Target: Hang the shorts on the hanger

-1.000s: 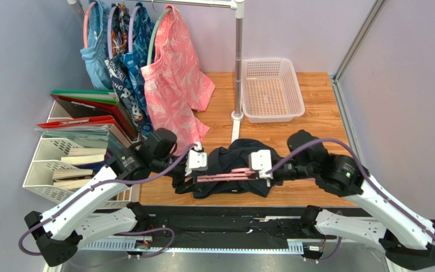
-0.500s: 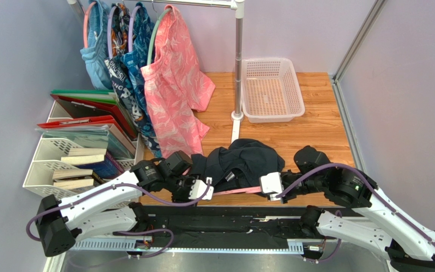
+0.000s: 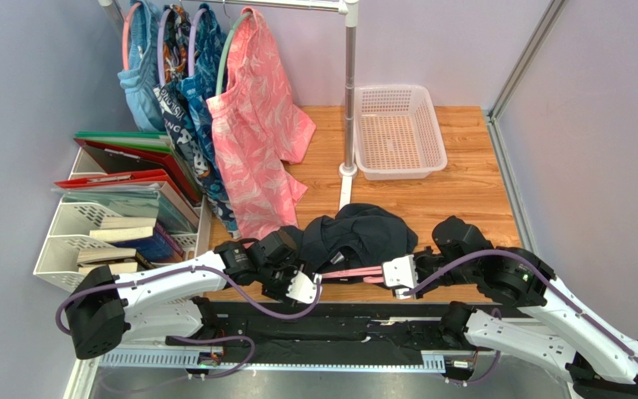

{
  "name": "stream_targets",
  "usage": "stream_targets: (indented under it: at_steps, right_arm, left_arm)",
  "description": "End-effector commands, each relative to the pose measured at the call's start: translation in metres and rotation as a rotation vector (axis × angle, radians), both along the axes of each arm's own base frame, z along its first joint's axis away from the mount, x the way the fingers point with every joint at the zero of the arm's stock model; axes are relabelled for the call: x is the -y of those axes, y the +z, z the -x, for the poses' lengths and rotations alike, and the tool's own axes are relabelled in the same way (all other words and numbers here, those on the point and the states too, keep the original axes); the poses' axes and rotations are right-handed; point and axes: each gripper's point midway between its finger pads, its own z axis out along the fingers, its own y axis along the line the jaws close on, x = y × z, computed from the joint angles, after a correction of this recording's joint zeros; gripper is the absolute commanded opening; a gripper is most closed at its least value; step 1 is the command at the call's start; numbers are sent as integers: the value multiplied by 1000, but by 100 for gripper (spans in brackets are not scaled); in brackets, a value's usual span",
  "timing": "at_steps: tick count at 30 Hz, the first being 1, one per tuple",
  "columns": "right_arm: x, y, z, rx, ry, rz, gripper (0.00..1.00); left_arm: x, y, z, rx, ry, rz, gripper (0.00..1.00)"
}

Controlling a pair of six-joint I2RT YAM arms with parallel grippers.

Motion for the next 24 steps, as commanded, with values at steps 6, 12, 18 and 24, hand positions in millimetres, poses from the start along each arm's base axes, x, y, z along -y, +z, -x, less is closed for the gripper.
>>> stream_targets:
  at_steps: [6, 12, 18, 24]
  right_arm:
    - [-7, 39, -13, 131, 1, -98, 0]
    - [-12, 64, -8, 145, 29, -157, 0]
    - [-5, 51, -12, 197, 50, -100, 0]
    - [7, 21, -13, 228, 75, -20, 0]
  left_arm:
    - [7, 4, -8, 63, -48, 13, 37]
    - [10, 22, -2, 24, -15, 51, 21]
    - [13, 44, 1, 6, 9, 88, 17]
    - [9, 44, 1, 1, 20, 71, 16]
